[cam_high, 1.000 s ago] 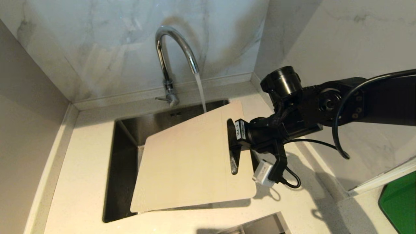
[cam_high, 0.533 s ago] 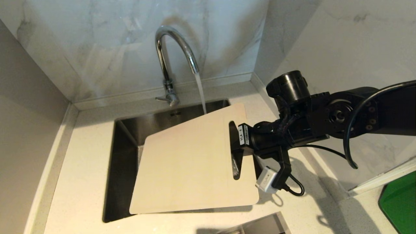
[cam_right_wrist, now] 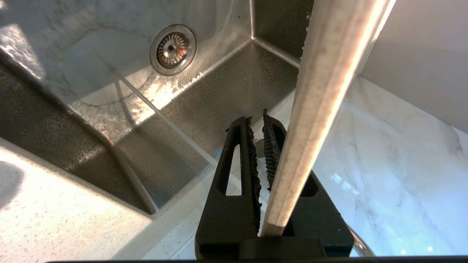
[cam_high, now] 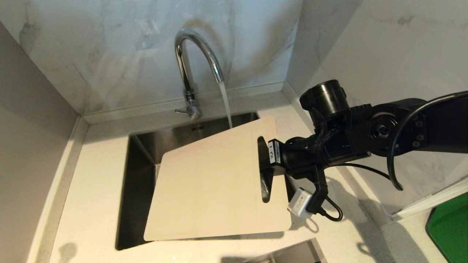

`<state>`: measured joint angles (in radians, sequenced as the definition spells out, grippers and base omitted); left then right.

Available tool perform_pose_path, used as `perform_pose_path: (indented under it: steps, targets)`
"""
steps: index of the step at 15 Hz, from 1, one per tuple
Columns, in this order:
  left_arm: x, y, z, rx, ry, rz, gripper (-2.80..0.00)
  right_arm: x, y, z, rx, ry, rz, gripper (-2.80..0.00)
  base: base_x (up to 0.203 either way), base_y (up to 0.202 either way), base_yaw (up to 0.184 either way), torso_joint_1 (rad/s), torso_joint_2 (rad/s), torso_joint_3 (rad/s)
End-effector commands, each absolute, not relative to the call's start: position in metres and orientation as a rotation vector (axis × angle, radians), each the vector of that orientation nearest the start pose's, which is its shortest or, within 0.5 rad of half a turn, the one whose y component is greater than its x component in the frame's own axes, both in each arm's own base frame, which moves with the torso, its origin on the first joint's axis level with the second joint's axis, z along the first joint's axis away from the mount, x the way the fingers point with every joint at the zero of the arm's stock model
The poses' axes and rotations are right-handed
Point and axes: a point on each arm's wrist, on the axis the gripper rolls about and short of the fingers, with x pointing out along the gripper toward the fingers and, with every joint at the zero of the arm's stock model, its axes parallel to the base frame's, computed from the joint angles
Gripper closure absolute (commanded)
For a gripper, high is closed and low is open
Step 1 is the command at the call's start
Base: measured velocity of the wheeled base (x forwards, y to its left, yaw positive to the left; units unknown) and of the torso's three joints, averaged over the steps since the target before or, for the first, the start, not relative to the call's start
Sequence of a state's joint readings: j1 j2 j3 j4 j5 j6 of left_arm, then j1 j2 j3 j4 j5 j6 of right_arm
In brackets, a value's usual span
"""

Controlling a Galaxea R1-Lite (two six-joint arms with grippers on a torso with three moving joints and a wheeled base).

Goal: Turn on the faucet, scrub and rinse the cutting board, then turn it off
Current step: Scrub the cutting board underwater

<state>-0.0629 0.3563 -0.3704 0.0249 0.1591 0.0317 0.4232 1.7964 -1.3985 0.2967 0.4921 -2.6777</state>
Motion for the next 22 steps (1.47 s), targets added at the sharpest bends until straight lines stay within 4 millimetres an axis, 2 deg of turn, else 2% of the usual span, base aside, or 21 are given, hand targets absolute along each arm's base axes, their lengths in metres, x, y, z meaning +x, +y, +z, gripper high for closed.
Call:
perform_pose_path:
  steps: [1,3,7,10,14,18,22]
  targets:
    - [0.024,0.002,0.211,0.059,0.088,0.105,0.0,0.302,0.148,0.227,-2.285,-0.919,1.2,0.0,0.0,0.0,0.0,0.0,0.0,0.0]
    - [0.035,0.002,0.226,0.087,0.093,0.13,0.0,0.303,0.148,0.227,-2.285,-0.92,1.199,0.0,0.0,0.0,0.0,0.0,0.0,0.0]
    - [0.052,0.005,0.225,0.096,0.161,0.22,0.0,0.306,0.15,0.223,-2.281,-0.915,1.212,0.0,0.0,0.0,0.0,0.0,0.0,0.0]
    - [0.081,0.016,0.229,0.098,0.175,0.351,0.0,0.308,0.151,0.224,-2.279,-0.916,1.183,0.0,0.0,0.0,0.0,0.0,0.0,0.0]
    - [0.103,0.02,0.238,0.117,0.181,0.346,0.0,0.309,0.151,0.223,-2.278,-0.915,1.185,0.0,0.0,0.0,0.0,0.0,0.0,0.0]
    - [0.141,0.029,0.247,0.116,0.25,0.368,0.0,0.311,0.152,0.222,-2.27,-0.92,1.188,0.0,0.0,0.0,0.0,0.0,0.0,0.0]
    - [0.177,0.037,0.268,0.111,0.349,0.375,0.0,0.312,0.153,0.222,-2.259,-0.937,1.19,0.0,0.0,0.0,0.0,0.0,0.0,0.0]
